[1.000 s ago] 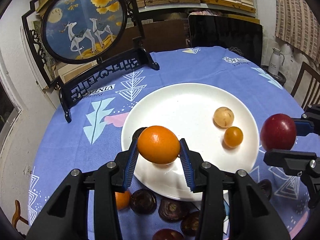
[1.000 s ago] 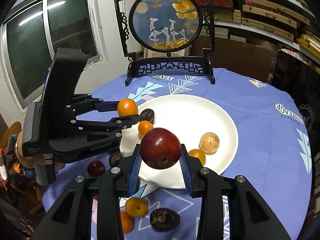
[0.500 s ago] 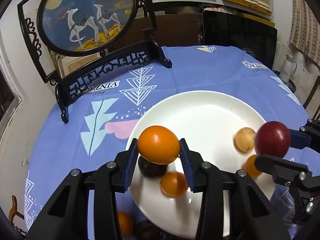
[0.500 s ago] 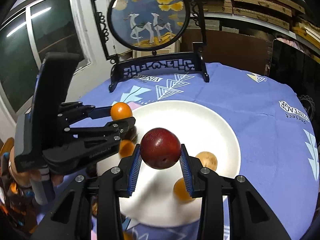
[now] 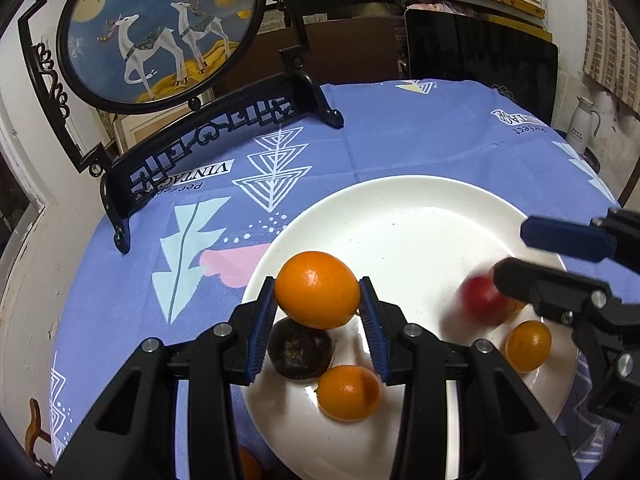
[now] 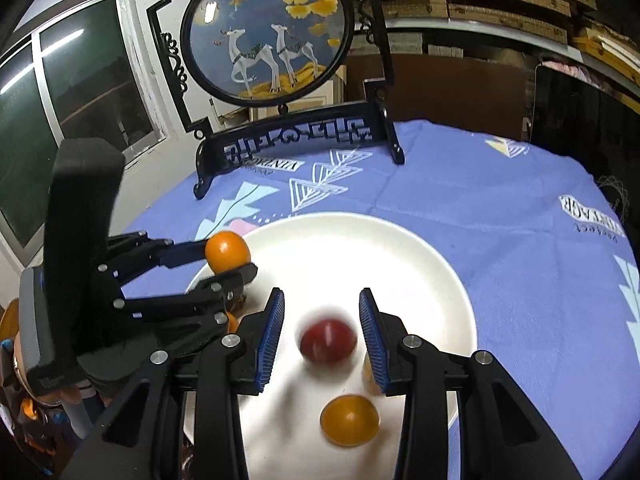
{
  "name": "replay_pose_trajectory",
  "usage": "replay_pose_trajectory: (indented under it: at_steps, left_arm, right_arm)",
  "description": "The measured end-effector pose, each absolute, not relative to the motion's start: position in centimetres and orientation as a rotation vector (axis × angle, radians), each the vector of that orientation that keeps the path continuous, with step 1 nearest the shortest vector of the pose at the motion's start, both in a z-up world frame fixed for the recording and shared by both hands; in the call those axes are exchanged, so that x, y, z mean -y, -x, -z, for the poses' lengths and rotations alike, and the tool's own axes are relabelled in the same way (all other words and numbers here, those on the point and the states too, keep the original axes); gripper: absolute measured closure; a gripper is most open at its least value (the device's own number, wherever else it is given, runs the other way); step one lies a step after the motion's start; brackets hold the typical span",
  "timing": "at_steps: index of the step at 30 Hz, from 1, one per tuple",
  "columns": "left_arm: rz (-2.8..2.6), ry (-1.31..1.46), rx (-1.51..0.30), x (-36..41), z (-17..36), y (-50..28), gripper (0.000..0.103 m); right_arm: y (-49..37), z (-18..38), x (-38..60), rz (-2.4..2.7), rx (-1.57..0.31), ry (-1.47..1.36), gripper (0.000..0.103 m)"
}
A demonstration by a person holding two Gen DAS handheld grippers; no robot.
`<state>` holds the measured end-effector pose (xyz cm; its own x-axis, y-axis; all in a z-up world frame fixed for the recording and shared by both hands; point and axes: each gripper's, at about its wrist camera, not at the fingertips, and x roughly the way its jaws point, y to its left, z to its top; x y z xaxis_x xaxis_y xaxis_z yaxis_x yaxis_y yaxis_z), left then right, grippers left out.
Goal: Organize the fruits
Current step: 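Carry the plum and orange onto the white plate and open both tools, then grasp a stemmed tangerine with the right tool while the left grasps a red cherry tomato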
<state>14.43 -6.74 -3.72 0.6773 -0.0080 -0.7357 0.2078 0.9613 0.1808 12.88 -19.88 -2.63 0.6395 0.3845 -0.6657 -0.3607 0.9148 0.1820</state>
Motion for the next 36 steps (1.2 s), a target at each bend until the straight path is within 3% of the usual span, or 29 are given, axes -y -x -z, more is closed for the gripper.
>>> replay_pose_trajectory:
  at_steps: [2,3,4,5,6,8,10,12,23,29,30,33,36]
  left_arm:
    - [0.11,-0.258,-0.831,6.7,3.9,-14.7,0.061]
    - [0.108,-0.25,-0.83,6.6,3.8,-14.7,0.061]
    - [0.11,-0.243,-0.828,6.5,3.6,-14.7,0.05]
    - [0.114,-0.232,-0.82,6.3,3.3,-14.5,0.035]
    - [0.11,-0.226,-0.8,6.0,3.0,-14.2,0.031]
    - [0.102,-0.231,-0.774,5.7,2.3,-13.5,0.027]
    - [0.108,-0.222,-0.771,5.4,1.7,-12.8,0.026]
    - [0.11,-0.214,-0.759,4.9,1.2,-11.7,0.024]
    - [0.152,-0.237,-0.746,1.2,1.0,-3.0,0.019]
    - [0.152,-0.217,-0.785,-1.2,2.1,0.9,0.018]
    - [0.155,-0.216,-0.795,-1.5,2.4,1.5,0.018]
    - [0.182,-0.212,-0.84,-1.7,3.4,3.1,0.018]
    - [0.229,-0.204,-0.873,-1.3,4.4,4.8,0.018]
  right_arm:
    - [-13.2,2.4,19.8,-0.407,-0.764,-0.024,0.062]
    - [-13.2,2.3,19.8,-0.409,-0.767,-0.026,0.053]
    - [-13.0,2.2,19.9,-0.419,-0.771,-0.036,0.046]
    - [-12.8,2.0,19.9,-0.42,-0.768,-0.036,0.046]
    - [-12.4,1.9,19.9,-0.419,-0.763,-0.029,0.045]
    - [-11.5,1.7,20.1,-0.411,-0.755,-0.019,0.044]
    - [-10.3,1.6,20.7,-0.398,-0.767,-0.039,0.027]
    - [-9.0,1.6,21.2,-0.415,-0.773,-0.061,0.023]
    - [5.0,5.7,18.6,-0.601,-0.892,0.143,0.024]
    - [6.1,9.0,16.8,-0.614,-0.976,0.139,0.024]
    - [5.9,9.3,16.5,-0.618,-0.978,0.141,0.029]
    - [5.4,9.7,15.6,-0.6,-0.964,0.173,0.058]
    - [5.6,9.4,15.8,-0.595,-0.949,0.174,0.059]
